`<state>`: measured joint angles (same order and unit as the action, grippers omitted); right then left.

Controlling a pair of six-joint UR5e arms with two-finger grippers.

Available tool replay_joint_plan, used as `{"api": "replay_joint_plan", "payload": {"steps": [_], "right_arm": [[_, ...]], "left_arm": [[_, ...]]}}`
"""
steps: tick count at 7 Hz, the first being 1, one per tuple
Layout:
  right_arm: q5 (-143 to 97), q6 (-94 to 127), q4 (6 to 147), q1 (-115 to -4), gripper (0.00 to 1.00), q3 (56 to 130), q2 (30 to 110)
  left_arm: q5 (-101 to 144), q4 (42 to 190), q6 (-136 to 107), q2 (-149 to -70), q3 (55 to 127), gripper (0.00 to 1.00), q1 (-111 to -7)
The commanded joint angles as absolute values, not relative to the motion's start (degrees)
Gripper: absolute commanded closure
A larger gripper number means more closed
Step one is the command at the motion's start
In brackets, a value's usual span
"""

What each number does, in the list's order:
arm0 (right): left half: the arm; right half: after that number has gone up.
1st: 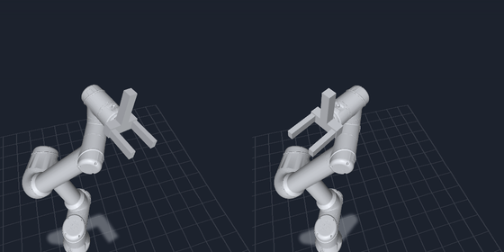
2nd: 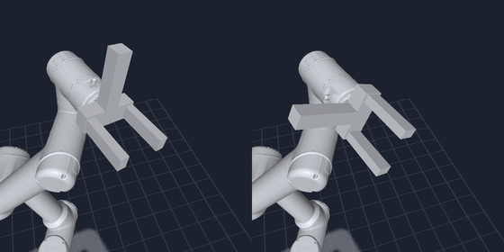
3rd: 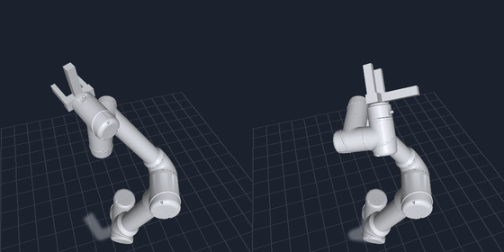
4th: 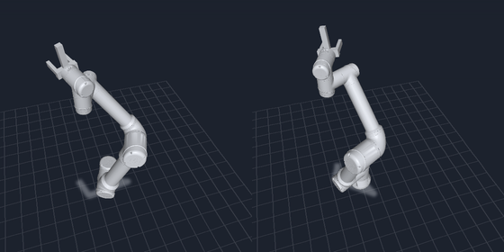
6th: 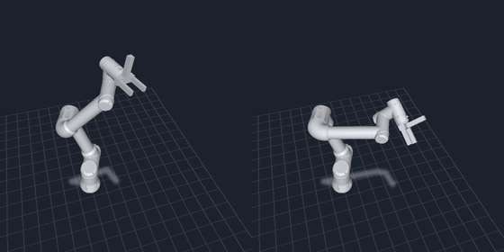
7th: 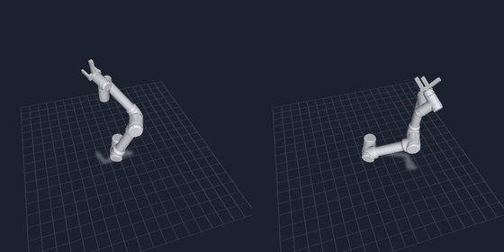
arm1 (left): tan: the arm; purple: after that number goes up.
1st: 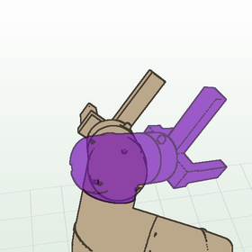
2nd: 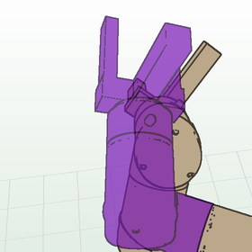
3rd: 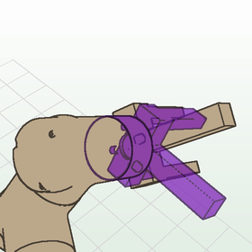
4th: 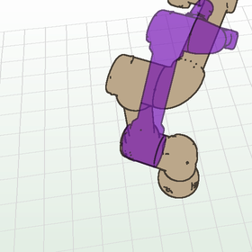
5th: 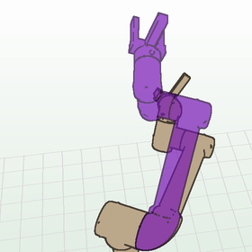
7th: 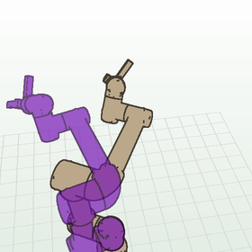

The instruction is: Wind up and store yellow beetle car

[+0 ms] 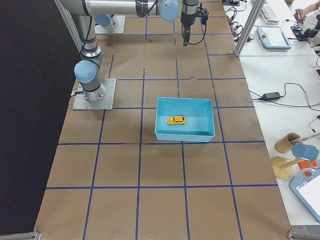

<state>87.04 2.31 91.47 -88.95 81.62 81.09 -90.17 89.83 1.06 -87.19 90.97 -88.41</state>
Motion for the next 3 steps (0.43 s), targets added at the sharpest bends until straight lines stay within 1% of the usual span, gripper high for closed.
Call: {"api": "replay_joint_plan", "payload": {"steps": [1,2,3], "right_arm": [[86.8,1.7,91.5,-88.9,0.00,83.8,83.1],[86.8,1.6,92.1,-88.6,0.00,85.4,83.9],[86.8,1.6,92.2,-88.5,0.00,85.4,83.8]], "left_arm": [[-90.2,89.9,1.1,-87.2,91.0,0.00,-88.4],[-90.3,89.9,1.1,-87.3,91.0,0.00,-88.4],[-90.2,89.8,1.1,-87.2,91.0,0.00,-88.4]]}}
